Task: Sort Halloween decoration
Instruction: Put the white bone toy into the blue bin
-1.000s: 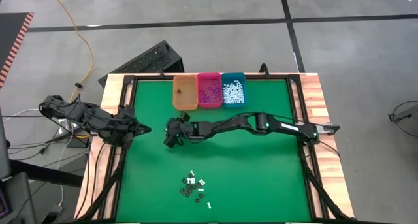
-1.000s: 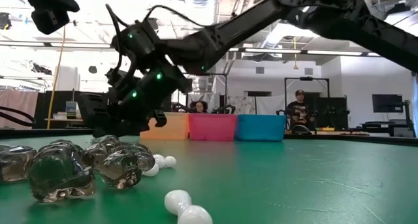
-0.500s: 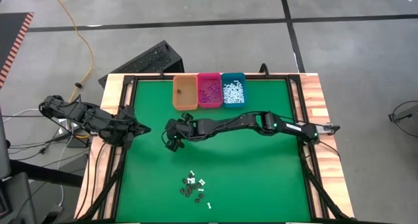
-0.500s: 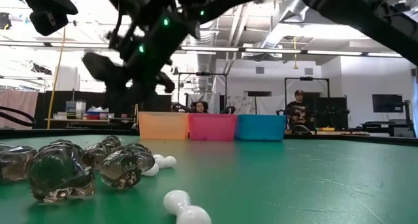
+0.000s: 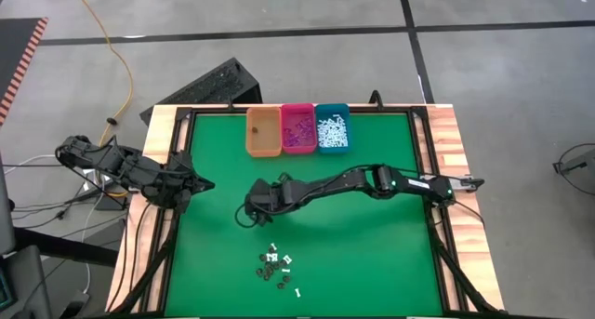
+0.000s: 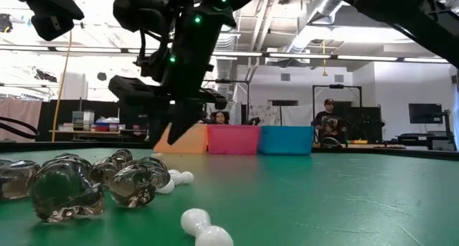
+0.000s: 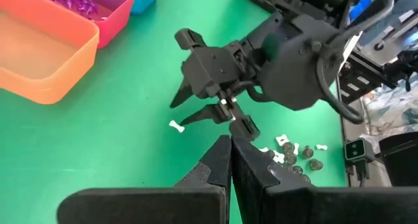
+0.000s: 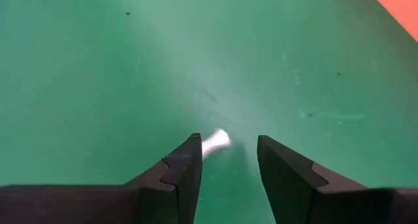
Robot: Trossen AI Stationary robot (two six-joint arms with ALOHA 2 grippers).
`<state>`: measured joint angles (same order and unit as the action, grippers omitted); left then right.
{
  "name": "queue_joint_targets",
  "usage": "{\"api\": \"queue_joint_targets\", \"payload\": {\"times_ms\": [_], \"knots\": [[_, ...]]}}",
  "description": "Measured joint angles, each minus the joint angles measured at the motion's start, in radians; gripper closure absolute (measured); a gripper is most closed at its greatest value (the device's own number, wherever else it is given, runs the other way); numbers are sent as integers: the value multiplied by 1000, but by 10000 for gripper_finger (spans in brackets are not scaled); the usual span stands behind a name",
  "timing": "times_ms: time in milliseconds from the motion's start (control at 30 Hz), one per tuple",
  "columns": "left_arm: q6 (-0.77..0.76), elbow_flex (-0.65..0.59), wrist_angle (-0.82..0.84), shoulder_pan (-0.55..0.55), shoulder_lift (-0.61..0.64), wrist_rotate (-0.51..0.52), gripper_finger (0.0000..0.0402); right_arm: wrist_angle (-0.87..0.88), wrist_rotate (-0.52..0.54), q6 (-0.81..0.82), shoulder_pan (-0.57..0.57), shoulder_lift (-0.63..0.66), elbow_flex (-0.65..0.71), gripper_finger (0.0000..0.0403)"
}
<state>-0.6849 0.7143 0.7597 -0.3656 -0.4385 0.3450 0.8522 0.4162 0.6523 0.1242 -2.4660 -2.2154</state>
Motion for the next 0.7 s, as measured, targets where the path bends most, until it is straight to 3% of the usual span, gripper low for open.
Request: {"api": "queue_joint_targets", "payload": {"times_ms": [200, 600, 700], "knots": [[7, 0, -1, 0, 0, 1, 401, -43, 5, 65, 7, -8, -2, 227], [0, 0, -2, 0, 0, 1, 402, 51, 21, 223, 23, -55, 20, 227], [0, 0, -2, 0, 0, 1, 401, 46, 31, 198, 33, -56, 22, 227]]}}
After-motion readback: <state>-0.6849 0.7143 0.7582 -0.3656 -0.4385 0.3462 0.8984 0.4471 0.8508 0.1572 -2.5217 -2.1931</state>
